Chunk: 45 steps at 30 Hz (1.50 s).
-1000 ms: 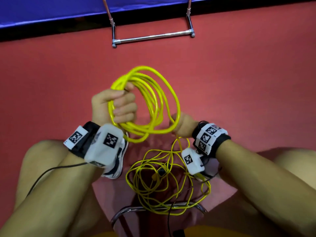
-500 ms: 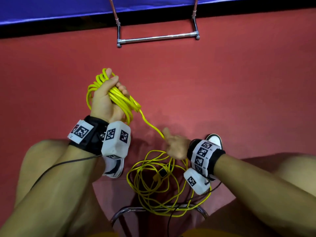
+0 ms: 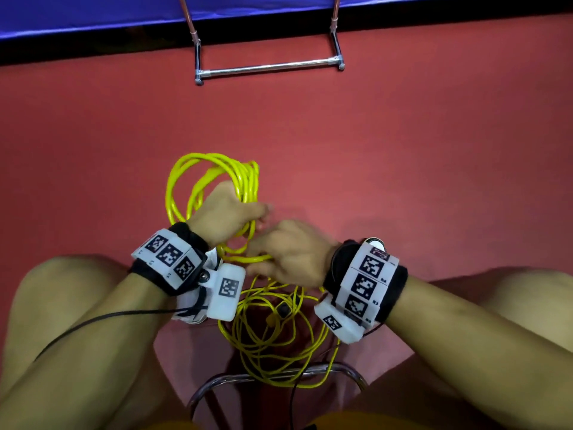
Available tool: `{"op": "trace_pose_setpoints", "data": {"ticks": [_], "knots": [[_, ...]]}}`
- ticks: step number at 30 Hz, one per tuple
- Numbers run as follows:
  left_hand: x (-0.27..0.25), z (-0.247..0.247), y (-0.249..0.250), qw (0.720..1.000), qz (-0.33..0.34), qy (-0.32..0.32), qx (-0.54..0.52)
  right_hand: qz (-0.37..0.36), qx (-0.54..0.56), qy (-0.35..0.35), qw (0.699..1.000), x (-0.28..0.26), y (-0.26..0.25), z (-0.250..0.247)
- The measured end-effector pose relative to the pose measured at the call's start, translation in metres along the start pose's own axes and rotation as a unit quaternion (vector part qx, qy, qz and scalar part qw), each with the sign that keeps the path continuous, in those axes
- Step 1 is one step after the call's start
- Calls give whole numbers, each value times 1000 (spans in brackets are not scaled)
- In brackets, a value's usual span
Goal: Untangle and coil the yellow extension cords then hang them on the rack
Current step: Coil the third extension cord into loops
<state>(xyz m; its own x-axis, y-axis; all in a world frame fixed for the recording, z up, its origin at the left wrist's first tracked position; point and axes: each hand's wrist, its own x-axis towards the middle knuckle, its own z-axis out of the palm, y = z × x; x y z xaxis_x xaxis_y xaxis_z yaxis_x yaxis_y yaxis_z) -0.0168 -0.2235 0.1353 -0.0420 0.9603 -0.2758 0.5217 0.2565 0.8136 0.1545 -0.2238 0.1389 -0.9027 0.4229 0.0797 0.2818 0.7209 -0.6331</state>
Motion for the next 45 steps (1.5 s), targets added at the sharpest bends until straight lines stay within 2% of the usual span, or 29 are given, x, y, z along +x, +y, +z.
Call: {"op": "trace_pose_setpoints", "data": {"ticks": [2,4,8,10,13,15,17,20,23,28,30,32,34,35,36,38,40,42,45], "knots": [[-4,2,-1,997,-7,-69,-21,54,-42,25,997,1,3,-14],[-10,9,4,984,-35,-127,-117,91,-45,67,993,1,9,-29],[-15,22,17,943,-164,-176,-230,109,93,116,983,-3,10,-53],[-15,22,17,922,-199,-192,-271,96,122,137,978,-5,14,-62],[-17,21,19,895,-158,-247,-336,64,53,168,982,-5,22,-61],[-23,22,22,901,-109,-274,-318,66,2,168,984,-4,32,-57],[-24,24,25,914,-92,-265,-292,90,-37,153,983,-5,43,-60],[-20,26,26,898,-114,-236,-352,160,-59,169,971,-5,53,-67],[-16,21,29,878,-110,-238,-400,221,-86,197,951,-6,64,-64],[-18,8,32,813,-77,-275,-508,384,-72,191,901,-14,93,-58],[-19,3,34,783,-67,-255,-563,424,-27,189,885,-14,100,-49],[-14,-8,30,742,-45,-227,-630,444,19,158,882,-13,104,-32],[-8,-20,27,694,-22,-211,-688,423,100,121,893,-9,101,-15],[-5,-25,26,683,-16,-185,-706,399,163,107,896,-6,95,-9],[-3,-29,25,681,-14,-144,-718,381,238,93,889,-3,89,-3],[-1,-34,26,691,-19,-52,-721,357,386,61,848,3,73,4],[3,-38,25,708,-24,43,-705,324,485,38,812,4,63,8],[5,-43,22,709,-28,122,-694,294,541,18,788,0,60,13],[6,-49,18,699,-22,182,-692,256,572,-6,779,-7,59,21]]}}
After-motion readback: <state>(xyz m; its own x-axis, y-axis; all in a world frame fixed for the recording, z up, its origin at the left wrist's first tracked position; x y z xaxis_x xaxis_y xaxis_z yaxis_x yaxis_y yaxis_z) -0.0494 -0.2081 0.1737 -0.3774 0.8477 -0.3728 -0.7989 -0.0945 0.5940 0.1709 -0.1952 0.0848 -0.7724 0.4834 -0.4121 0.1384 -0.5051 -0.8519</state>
